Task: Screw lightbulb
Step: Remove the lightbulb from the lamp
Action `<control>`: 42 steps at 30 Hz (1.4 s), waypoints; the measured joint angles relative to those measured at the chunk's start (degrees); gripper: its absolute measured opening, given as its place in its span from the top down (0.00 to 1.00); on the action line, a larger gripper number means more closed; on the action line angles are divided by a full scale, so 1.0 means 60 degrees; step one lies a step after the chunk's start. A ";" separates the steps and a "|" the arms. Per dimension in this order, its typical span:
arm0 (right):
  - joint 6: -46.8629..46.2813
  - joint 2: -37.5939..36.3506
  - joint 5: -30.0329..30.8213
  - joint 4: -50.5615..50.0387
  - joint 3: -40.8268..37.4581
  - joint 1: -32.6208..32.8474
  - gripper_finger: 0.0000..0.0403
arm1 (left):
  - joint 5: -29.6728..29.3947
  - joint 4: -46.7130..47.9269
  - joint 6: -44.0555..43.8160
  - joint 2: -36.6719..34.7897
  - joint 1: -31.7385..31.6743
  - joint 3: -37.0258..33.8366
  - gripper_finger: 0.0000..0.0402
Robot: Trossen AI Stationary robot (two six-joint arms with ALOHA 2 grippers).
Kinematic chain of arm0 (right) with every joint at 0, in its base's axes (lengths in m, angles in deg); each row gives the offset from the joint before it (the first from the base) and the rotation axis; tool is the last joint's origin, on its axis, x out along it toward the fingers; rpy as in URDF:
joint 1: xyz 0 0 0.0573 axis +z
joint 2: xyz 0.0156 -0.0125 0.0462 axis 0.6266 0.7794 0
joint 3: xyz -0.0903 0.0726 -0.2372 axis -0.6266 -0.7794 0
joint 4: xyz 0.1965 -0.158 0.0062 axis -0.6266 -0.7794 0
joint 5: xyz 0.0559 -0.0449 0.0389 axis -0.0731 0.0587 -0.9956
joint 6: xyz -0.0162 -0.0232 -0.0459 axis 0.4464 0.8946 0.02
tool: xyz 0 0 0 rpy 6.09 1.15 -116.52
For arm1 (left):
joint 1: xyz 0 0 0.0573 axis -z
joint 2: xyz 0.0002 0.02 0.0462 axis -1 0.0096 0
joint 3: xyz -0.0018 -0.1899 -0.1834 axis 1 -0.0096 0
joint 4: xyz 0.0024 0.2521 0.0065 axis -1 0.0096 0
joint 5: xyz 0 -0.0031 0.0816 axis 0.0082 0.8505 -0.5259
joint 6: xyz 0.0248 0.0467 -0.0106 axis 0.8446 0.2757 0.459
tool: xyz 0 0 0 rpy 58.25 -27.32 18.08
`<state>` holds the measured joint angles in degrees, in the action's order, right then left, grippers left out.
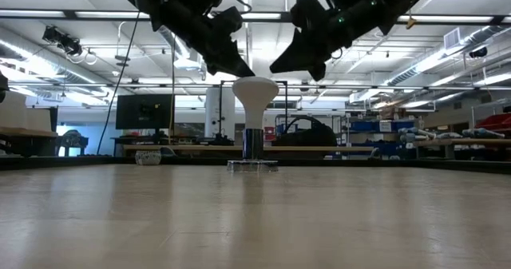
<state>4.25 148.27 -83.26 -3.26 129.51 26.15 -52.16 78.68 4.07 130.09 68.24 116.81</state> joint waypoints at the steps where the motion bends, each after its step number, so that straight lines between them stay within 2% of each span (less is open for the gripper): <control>1: -0.0012 0.0028 0.0027 0.0011 -0.0005 0.0000 0.98 | -0.0001 -0.0001 0.0000 0.0002 -0.0001 0.0000 1.00; 20: -0.0326 0.0437 0.0418 -0.0057 0.0006 -0.0737 0.98 | -0.0041 0.0069 -0.0047 0.0010 -0.0018 -0.0011 1.00; 30: -0.0793 0.0368 0.1179 -0.0209 0.0006 -0.1398 0.98 | 0.0275 0.0061 -0.0069 0.0010 0.0015 -0.0011 1.00; 34: -0.0467 0.0017 0.0632 -0.0170 0.0006 -0.1328 0.98 | 0.0229 0.0061 -0.0069 0.0010 0.0000 -0.0011 1.00; 38: -0.0110 -0.0045 -0.0190 -0.0106 0.0009 -0.0782 0.98 | 0.0176 0.0057 -0.0065 0.0010 0.0000 -0.0011 1.00; 42: 0.0084 0.0134 -0.0294 0.0316 0.0009 -0.0221 0.98 | 0.0160 0.0050 -0.0004 0.0010 0.0000 -0.0011 1.00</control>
<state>4.76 149.07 -85.02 -1.36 129.56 24.83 -51.21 78.98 4.05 130.14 68.24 116.74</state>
